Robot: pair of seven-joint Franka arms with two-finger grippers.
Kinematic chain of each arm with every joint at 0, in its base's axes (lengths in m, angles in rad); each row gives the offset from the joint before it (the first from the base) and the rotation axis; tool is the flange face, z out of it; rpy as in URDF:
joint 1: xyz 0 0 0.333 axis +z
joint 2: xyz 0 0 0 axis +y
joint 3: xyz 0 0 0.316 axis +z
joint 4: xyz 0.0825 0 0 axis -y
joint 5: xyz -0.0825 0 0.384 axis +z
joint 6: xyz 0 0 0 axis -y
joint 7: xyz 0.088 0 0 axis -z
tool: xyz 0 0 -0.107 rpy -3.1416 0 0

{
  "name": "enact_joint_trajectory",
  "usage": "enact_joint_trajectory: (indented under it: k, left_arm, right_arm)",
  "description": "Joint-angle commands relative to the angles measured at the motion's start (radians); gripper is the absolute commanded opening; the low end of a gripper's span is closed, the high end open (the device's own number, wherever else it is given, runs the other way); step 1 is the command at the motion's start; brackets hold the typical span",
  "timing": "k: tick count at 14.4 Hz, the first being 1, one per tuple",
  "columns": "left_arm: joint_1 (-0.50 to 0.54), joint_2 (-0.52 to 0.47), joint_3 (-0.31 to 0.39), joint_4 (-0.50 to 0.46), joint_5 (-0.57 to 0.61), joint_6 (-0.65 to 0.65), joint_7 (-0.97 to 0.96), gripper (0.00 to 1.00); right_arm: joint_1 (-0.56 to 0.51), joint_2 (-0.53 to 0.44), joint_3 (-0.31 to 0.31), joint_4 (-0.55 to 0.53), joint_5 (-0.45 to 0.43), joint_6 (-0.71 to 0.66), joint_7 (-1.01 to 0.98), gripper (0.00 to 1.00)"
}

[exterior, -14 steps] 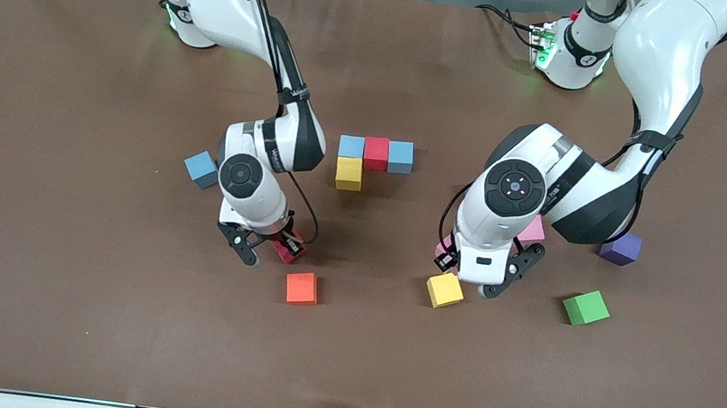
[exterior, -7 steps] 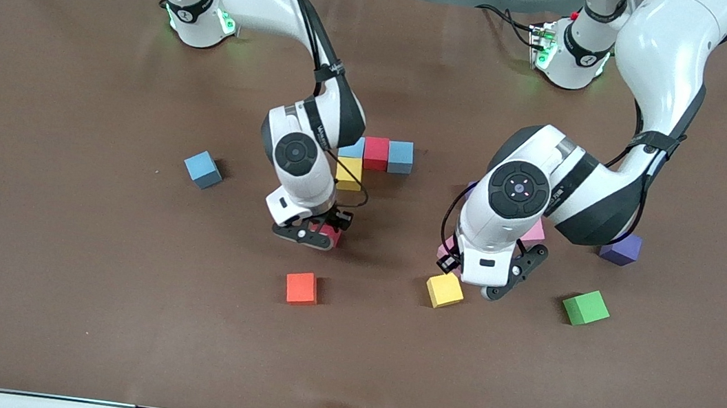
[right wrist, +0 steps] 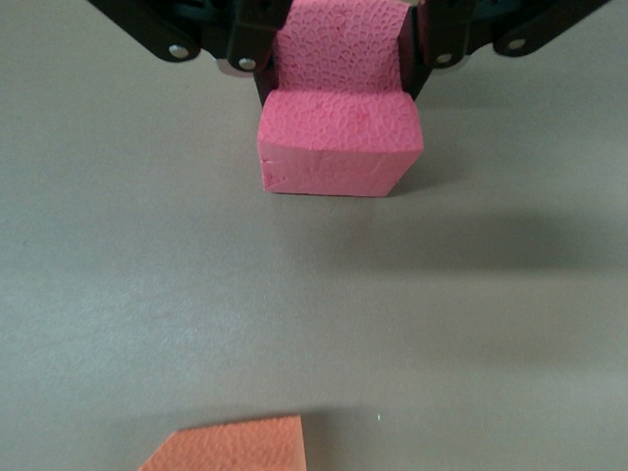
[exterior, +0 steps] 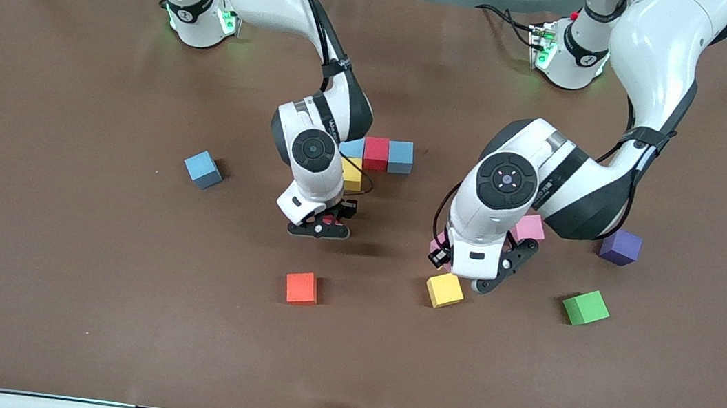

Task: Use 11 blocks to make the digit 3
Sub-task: 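Carry the magenta cube with the right gripper to the yellow cube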

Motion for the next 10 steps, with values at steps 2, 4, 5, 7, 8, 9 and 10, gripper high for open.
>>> enact_joint_trajectory:
  k: [2,4,5,7,8,9,10]
  left_arm:
    - [0.0,-0.023,0.001,-0.005,0.004,-0.004,-0.008,0.15]
    - [0.0,-0.022,0.001,-0.008,0.004,-0.004,-0.008,0.15]
    - [0.0,-0.02,0.001,-0.011,0.004,-0.004,-0.005,0.15]
    - [0.002,-0.023,0.001,-0.011,0.004,-0.011,-0.008,0.15]
    - [0.003,-0.028,0.001,-0.008,0.004,-0.011,-0.003,0.15]
    - [0.008,-0.029,0.001,-0.008,0.002,-0.012,-0.002,0.15]
    - [0.008,-0.034,0.001,-0.006,0.002,-0.014,-0.002,0.15]
  right_arm:
    - [0.029,-0.031,0.0,-0.042,0.056,0.007,-0.007,0.0]
    - [0.038,-0.034,-0.001,-0.046,0.092,0.008,-0.008,0.0]
    - [0.046,-0.035,-0.001,-0.049,0.092,0.01,-0.007,0.0]
    - [0.05,-0.061,0.0,-0.09,0.1,0.043,-0.007,0.0]
    - [0.053,-0.075,0.0,-0.116,0.101,0.062,-0.007,0.0]
    - [0.061,-0.081,0.0,-0.127,0.101,0.065,-0.007,0.0]
    - [0.069,-0.084,0.0,-0.135,0.101,0.067,-0.007,0.0]
